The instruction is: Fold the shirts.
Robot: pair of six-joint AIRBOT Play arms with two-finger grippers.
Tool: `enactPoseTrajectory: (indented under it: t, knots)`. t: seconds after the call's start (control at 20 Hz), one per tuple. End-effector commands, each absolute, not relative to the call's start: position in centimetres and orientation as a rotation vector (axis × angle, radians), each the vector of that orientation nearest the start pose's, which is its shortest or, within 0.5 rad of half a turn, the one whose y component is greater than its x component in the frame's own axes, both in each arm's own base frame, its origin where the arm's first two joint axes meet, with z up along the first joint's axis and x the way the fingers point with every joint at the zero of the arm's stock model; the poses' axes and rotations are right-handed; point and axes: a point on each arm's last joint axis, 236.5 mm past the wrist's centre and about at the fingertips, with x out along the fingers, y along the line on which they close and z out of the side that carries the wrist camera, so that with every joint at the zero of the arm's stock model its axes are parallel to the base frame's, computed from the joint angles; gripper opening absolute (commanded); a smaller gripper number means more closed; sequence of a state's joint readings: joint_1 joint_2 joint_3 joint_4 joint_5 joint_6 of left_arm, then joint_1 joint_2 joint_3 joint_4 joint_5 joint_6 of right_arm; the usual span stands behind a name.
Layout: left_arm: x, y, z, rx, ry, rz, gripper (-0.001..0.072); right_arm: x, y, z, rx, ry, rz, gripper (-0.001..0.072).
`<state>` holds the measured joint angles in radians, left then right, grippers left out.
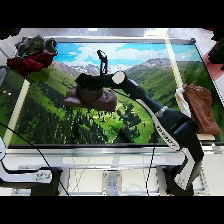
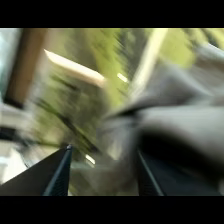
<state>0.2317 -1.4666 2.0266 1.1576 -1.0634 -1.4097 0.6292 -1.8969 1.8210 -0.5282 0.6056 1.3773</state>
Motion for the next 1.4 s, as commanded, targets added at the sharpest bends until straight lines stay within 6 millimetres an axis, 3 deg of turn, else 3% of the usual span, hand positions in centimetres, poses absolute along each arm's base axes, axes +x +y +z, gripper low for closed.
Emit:
enactPoseTrajectory:
  t: [0.0, 0.15, 0.25, 0.35, 0.45, 0.55, 0.65, 0.7, 0.8, 0.85, 0.95, 1.05, 1.2, 1.35]
  knots:
    - [52.3, 5.0, 30.1, -0.2, 0.477, -0.093, 0.0271, 48.9, 47.8, 12.8, 0.763, 0.707, 0.887, 0.0459]
    - [52.4, 5.0, 30.0, -0.2, 0.478, -0.095, 0.0271, 51.5, 42.3, 16.2, 0.752, 0.68, 0.904, 0.0459]
    - [52.4, 5.0, 30.0, -0.2, 0.479, -0.095, 0.0271, 52.7, 36.9, 15.2, 0.661, 0.741, 0.882, 0.0442]
    - [52.4, 5.0, 30.0, -0.201, 0.479, -0.095, 0.0271, 53.2, 31.1, 11.3, 0.641, 0.921, 0.761, 0.0442]
    - [52.4, 4.9, 30.0, -0.203, 0.479, -0.098, 0.0271, 52.0, 25.9, 5.3, 0.573, 1.139, 0.573, 0.0449]
    - [52.5, 4.8, 29.9, -0.206, 0.48, -0.101, 0.0275, 49.8, 23.8, 0.7, 0.531, 1.289, 0.485, 0.0499]
    - [52.5, 4.8, 29.9, -0.209, 0.481, -0.103, 0.0303, 47.9, 24.3, -2.7, 0.585, 1.386, 0.475, 0.0531]
    - [52.5, 4.8, 29.9, -0.209, 0.481, -0.104, 0.0303, 47.2, 25.0, -4.0, 0.621, 1.426, 0.484, 0.0609]
    - [52.5, 4.8, 29.9, -0.198, 0.481, -0.107, 0.0303, 46.5, 26.7, -6.1, 0.705, 1.474, 0.51, 0.0677]
    - [52.5, 4.7, 29.8, -0.184, 0.481, -0.11, 0.0303, 46.3, 28.1, -6.7, 0.733, 1.481, 0.549, 0.0677]
    - [52.5, 4.8, 29.9, -0.169, 0.479, -0.113, 0.0305, 46.5, 31.2, -7.1, 0.814, 1.455, 0.616, 0.0677]
    - [52.5, 4.8, 29.9, -0.153, 0.478, -0.117, 0.0466, 47.0, 33.3, -8.0, 0.849, 1.419, 0.628, 0.0678]
    - [52.5, 4.8, 29.9, -0.136, 0.476, -0.121, 0.0475, 47.1, 35.2, -8.9, 0.891, 1.402, 0.617, 0.0677]
    - [52.5, 4.8, 29.9, -0.136, 0.476, -0.121, 0.0475, 47.8, 36.8, -8.1, 0.933, 1.349, 0.631, 0.0672]
